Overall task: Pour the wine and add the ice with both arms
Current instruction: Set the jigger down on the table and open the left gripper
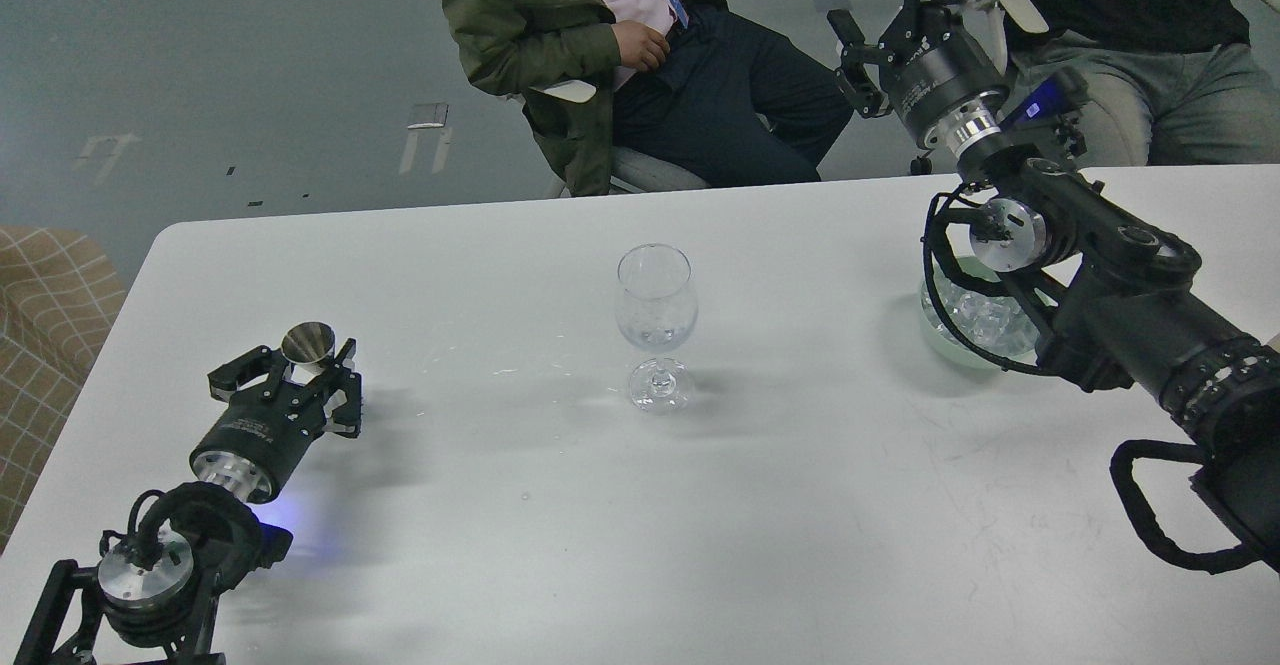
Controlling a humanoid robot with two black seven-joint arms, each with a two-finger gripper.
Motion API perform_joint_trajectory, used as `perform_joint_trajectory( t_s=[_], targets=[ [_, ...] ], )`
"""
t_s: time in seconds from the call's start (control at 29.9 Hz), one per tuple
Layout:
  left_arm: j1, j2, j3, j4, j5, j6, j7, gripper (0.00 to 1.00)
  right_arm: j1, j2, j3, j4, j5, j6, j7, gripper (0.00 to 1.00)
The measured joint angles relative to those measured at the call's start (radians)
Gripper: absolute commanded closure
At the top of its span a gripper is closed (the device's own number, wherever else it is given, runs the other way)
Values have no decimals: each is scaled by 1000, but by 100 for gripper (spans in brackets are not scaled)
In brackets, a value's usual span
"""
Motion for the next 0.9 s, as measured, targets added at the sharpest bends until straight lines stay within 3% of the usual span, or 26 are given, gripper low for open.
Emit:
perform_joint_trajectory(
  t_s=[0.1,0.27,0.43,0.67,0.9],
  targets=[
    [-1,1,0,0,2,2,-1,51,-4,0,0,1,0,0,0,0],
    [-2,3,0,0,3,2,-1,34,-5,-1,0,1,0,0,0,0],
    [-2,4,1,0,4,1,4,5,-5,-1,0,1,0,0,0,0],
    [0,9,0,0,5,-7,18,2,-5,-2,0,1,0,0,0,0],
    [22,31,-3,-12,5,-24,66,2,-5,-2,0,1,0,0,0,0]
  ],
)
